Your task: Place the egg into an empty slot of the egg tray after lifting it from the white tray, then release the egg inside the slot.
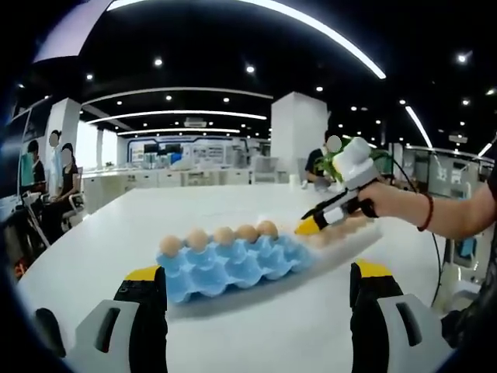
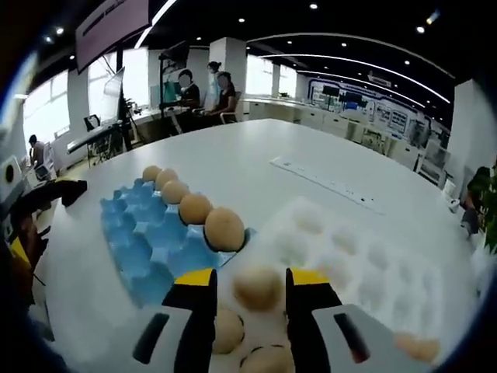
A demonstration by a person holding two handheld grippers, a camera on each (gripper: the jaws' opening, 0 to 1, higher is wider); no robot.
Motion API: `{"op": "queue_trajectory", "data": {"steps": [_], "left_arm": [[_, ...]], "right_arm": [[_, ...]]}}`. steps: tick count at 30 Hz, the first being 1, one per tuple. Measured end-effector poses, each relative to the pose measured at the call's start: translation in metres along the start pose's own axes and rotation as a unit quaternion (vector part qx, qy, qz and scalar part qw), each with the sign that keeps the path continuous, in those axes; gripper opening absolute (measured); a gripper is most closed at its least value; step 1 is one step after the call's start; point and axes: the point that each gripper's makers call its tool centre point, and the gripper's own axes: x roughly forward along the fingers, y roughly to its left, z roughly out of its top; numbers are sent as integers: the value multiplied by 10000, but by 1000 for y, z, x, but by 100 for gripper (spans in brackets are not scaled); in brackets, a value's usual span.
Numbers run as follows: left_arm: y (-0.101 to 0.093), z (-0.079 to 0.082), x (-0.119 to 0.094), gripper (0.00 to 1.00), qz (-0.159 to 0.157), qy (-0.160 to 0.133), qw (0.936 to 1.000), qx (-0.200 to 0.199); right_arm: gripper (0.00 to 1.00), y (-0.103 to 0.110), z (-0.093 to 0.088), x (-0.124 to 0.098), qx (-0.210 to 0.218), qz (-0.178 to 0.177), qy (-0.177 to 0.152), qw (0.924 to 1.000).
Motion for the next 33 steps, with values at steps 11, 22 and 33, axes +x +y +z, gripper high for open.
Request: {"op": "queue_trajectory", "data": {"steps": [11, 22, 33], "left_arm": [[2, -3, 1, 100, 69, 94, 9999, 91], [2, -3, -1, 100, 61, 75, 9999, 72], [2, -2, -2, 100, 45, 77, 9999, 105]], "right_arm": [[29, -10, -6, 1, 586, -244, 289, 9976], [28, -9, -11, 1, 679, -469, 662, 9944], [27, -10, -11, -1, 959, -568, 474, 9926]]}}
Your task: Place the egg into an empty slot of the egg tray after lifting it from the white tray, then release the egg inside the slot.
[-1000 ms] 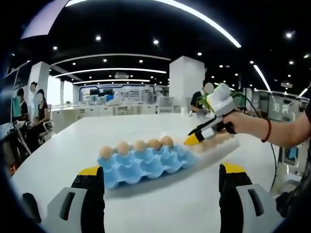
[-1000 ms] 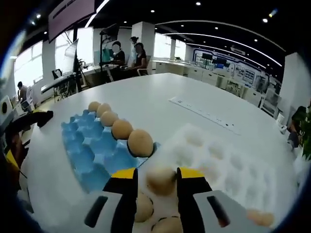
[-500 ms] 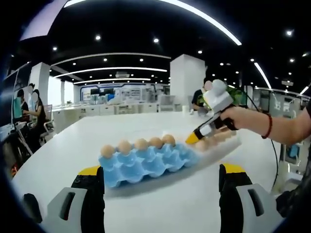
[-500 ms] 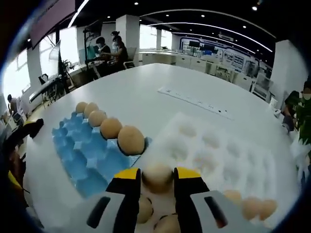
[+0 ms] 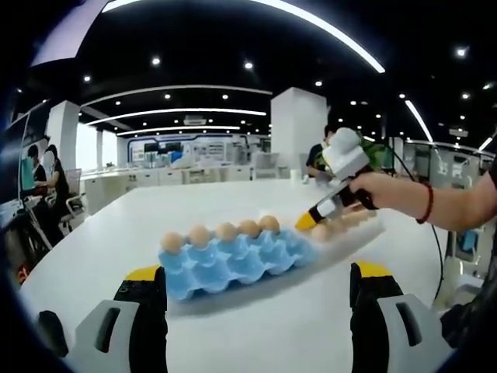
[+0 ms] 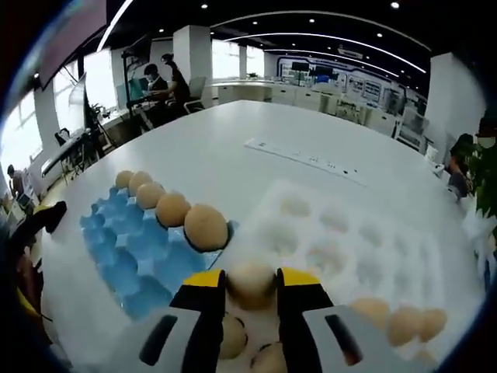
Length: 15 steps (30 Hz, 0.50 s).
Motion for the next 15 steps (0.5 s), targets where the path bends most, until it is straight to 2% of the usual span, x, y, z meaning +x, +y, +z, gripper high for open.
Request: {"op": "queue_trajectory", "data": {"steps": [5, 8, 15], "left_arm": [[-1, 1, 0, 100, -10, -16, 10000, 25], [-1, 2, -1, 100, -16, -78, 10000, -20], [-2, 4, -1, 100, -4, -84, 10000, 28]], "right_arm": [[27, -2, 2, 1, 77, 50, -116, 9999], [27, -2, 4, -4, 170, 96, -289, 9994], [27, 2, 11, -14, 80, 193, -671, 9975]]}}
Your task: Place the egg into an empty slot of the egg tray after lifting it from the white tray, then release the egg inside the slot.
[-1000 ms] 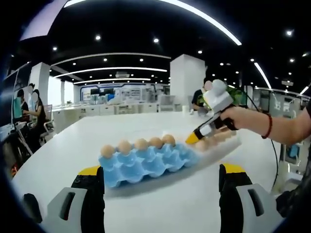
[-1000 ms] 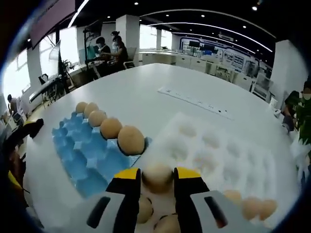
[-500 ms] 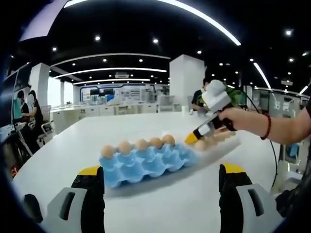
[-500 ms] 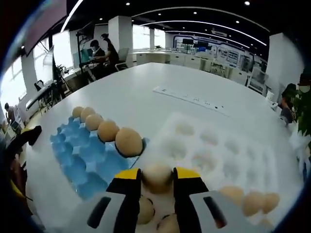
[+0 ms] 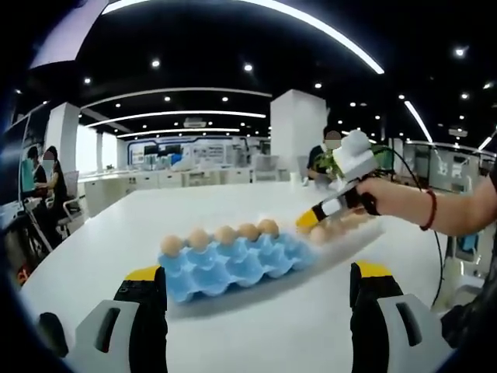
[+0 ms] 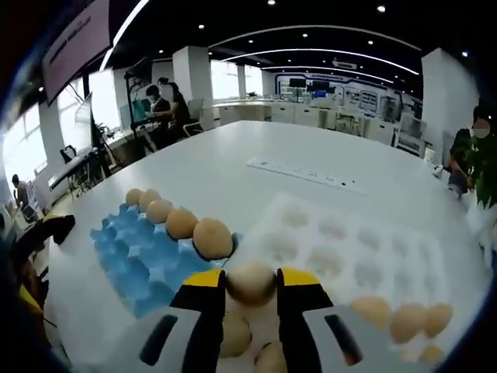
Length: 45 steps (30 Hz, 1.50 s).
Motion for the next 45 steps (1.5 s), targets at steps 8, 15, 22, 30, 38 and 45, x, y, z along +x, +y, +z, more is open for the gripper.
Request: {"op": "queue_trajectory", "data": {"steps": [8, 15, 22, 30, 38, 45], "left_arm": [[-5, -2, -1, 100, -25, 38, 10000, 59], [-4, -3, -4, 100, 28, 58, 9999, 84], [-1, -4, -7, 100, 65, 79, 9999, 93], [2, -5, -7, 100, 92, 98, 9998, 124], [3, -7, -7, 100, 134, 199, 9994, 235], [5, -9, -7, 100, 138, 213, 9995, 203]], "right_arm": [[27, 10, 7, -6, -158, 139, -221, 9995], [27, 28, 16, -1, -239, 357, -351, 9985], [27, 49, 20, 3, -274, 543, -392, 9974], [27, 68, 27, 6, -312, 704, -427, 9961], [27, 89, 31, 13, -399, 901, -444, 9941], [27, 111, 31, 19, -505, 1079, -442, 9919]]}}
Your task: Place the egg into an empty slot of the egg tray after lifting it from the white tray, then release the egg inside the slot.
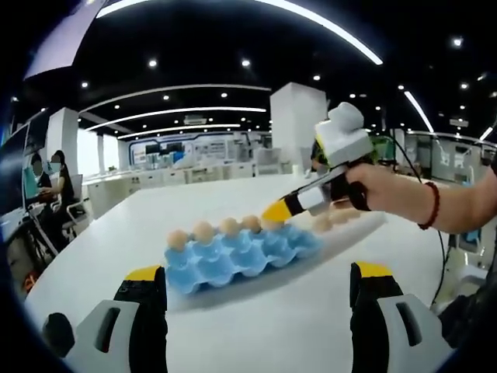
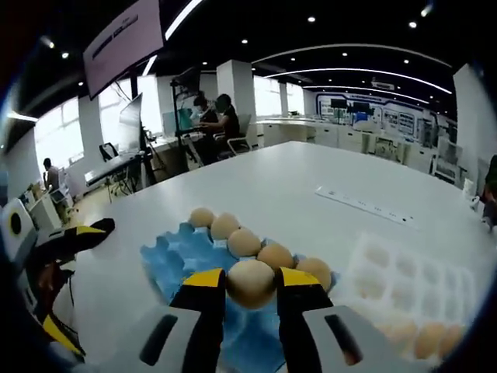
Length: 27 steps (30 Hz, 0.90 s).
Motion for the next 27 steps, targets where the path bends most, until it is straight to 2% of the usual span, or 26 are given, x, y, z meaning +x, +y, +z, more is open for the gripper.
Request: {"op": "queue_trajectory", "data": {"steps": [8, 27], "left_arm": [[2, -1, -1, 100, 11, 40, 10000, 28], [4, -1, -3, 100, 26, 80, 9999, 82]], "right_arm": [[27, 25, 8, 11, -134, 214, -28, 9997], [27, 65, 21, 35, -248, 594, -37, 9979]]}}
